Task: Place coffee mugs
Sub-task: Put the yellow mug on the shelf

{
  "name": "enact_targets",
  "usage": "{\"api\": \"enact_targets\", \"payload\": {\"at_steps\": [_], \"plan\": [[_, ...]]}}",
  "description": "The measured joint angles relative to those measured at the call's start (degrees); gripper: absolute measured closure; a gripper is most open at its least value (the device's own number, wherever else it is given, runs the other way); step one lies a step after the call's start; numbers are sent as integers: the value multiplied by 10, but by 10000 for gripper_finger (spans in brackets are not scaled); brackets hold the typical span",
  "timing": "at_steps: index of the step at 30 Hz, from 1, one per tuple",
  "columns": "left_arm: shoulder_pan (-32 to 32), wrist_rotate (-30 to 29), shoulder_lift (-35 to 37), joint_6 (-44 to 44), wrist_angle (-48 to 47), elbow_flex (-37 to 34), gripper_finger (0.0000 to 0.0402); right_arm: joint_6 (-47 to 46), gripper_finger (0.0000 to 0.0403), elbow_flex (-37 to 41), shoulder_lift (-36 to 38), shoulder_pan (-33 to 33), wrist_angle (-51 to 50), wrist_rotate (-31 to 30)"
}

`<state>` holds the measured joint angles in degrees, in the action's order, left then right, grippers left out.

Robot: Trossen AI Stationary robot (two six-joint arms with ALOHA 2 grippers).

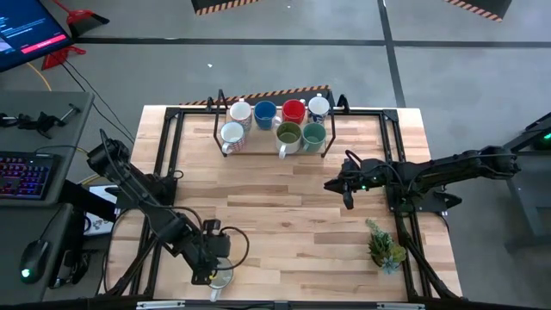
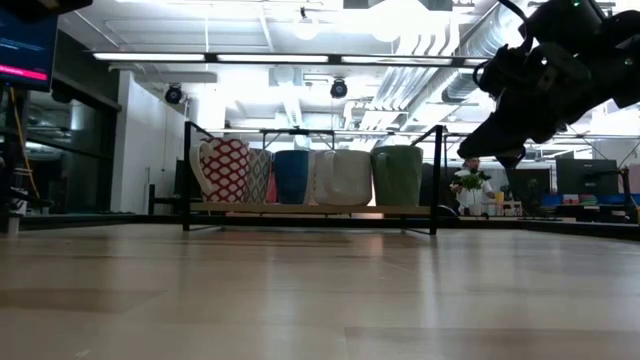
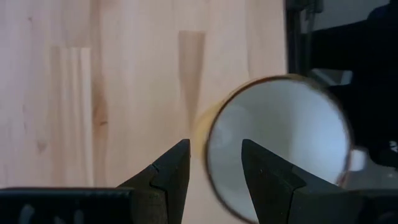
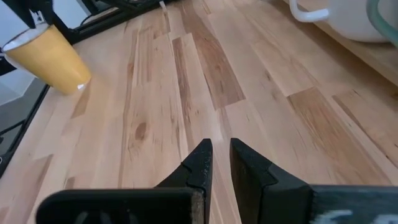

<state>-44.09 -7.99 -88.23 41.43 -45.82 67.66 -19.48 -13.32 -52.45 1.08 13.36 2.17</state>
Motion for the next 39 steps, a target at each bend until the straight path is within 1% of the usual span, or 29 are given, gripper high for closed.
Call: {"api": "enact_targets", "payload": {"at_steps": [9, 22, 27, 39], "plan": [[0, 2, -4, 6, 12, 0, 268, 0, 368, 0, 0, 0, -9, 0], [-2, -1, -49, 6, 12, -1, 268, 0, 368, 0, 0, 0, -16, 5], [-2, 1, -67, 14, 27, -1, 268, -1, 368, 0, 0, 0, -16, 14], [-8, 10, -91, 31, 27, -1, 268, -2, 368, 0, 0, 0, -23, 18]]}}
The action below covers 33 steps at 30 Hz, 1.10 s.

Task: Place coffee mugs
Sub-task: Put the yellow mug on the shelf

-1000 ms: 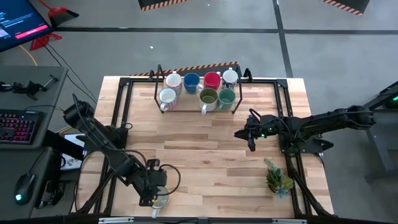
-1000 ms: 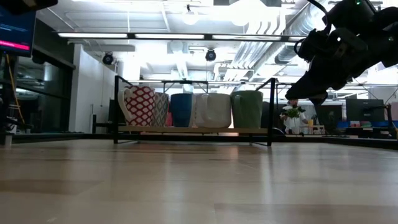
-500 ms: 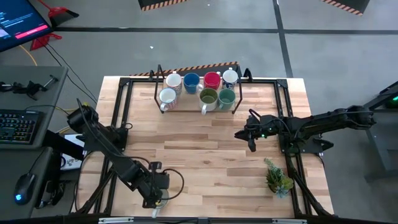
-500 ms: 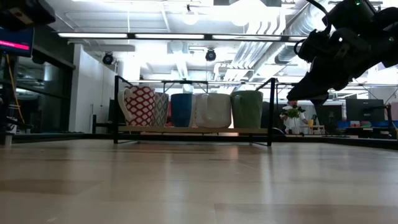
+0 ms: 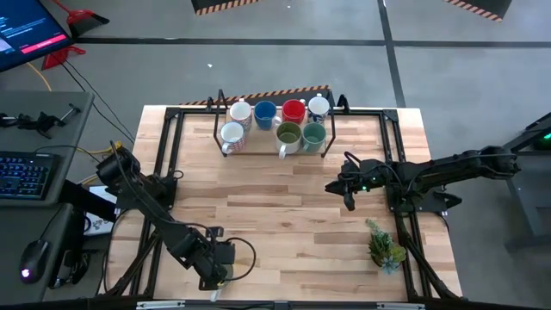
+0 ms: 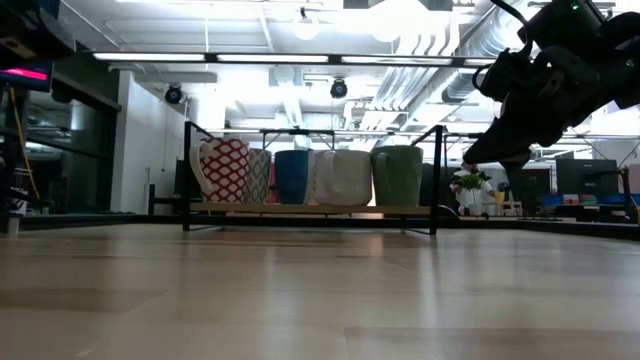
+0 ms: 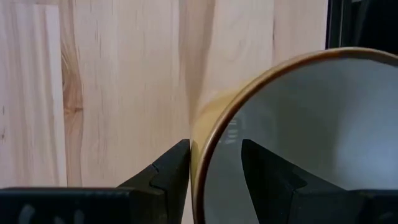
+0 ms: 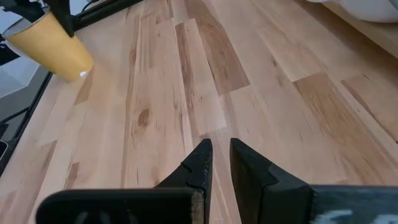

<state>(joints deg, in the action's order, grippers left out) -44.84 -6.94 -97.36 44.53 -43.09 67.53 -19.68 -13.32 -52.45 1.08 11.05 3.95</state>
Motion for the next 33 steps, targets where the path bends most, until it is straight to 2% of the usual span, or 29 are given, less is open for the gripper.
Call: {"api": "enact_targets", "payload": {"at_steps": [33], "plan": [[0, 0, -6, 4, 9, 0, 268, 1, 368, 0, 0, 0, -26, 0]]}}
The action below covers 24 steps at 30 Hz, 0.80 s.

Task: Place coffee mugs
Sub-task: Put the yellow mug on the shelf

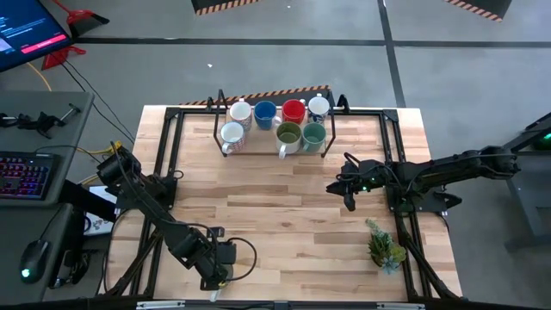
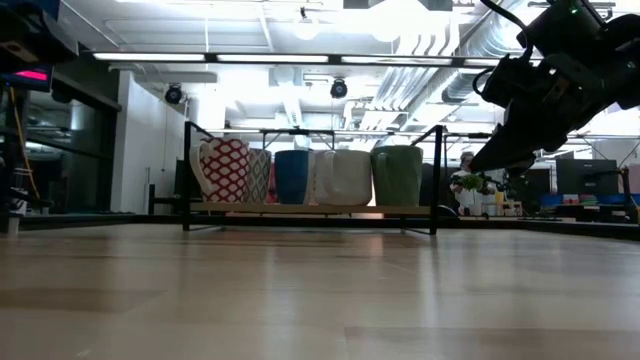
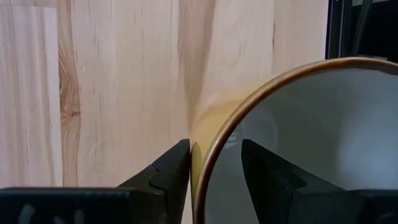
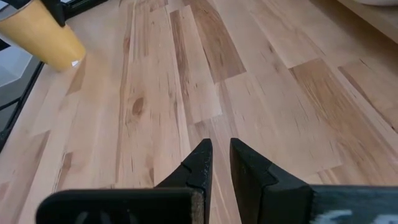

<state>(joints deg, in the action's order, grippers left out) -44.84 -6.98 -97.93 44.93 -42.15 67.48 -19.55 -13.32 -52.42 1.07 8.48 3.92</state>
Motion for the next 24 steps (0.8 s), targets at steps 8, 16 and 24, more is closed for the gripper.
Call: {"api": "enact_targets", "payload": {"at_steps": [8, 16, 24], "plan": [[4, 0, 0, 0, 1, -21, 276, 0, 368, 0, 0, 0, -2, 0], [28, -6, 0, -23, 0, -22, 359, 1, 368, 0, 0, 0, -6, 0], [84, -4, 4, -158, -19, -11, 391, 1, 368, 0, 0, 0, -15, 0]]}}
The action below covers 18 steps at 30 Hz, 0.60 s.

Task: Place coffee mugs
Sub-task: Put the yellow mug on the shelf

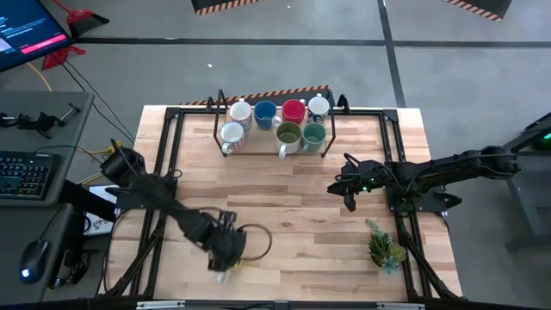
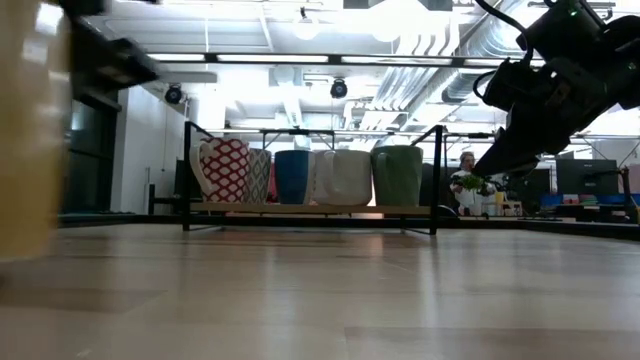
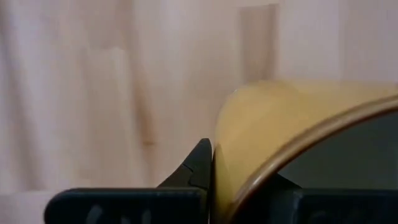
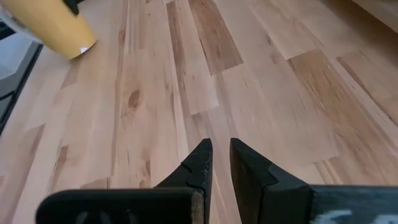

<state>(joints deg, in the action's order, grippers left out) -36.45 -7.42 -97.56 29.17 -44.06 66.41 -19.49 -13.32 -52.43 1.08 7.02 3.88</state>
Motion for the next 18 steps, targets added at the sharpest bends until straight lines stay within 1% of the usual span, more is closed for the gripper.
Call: {"api": "enact_targets", "payload": {"at_steps": [5, 9, 14, 18], "plan": [[77, -2, 20, -122, -108, 76, 392, 0, 368, 0, 0, 0, -7, -9], [162, -8, 31, -220, -177, 131, 392, 0, 368, 0, -1, 0, -8, -23], [286, 3, 50, -328, -187, 157, 392, -26, 368, 0, -1, 0, -9, -22], [382, 19, 57, -427, -186, 170, 392, -44, 368, 0, -1, 0, -18, -7]]}}
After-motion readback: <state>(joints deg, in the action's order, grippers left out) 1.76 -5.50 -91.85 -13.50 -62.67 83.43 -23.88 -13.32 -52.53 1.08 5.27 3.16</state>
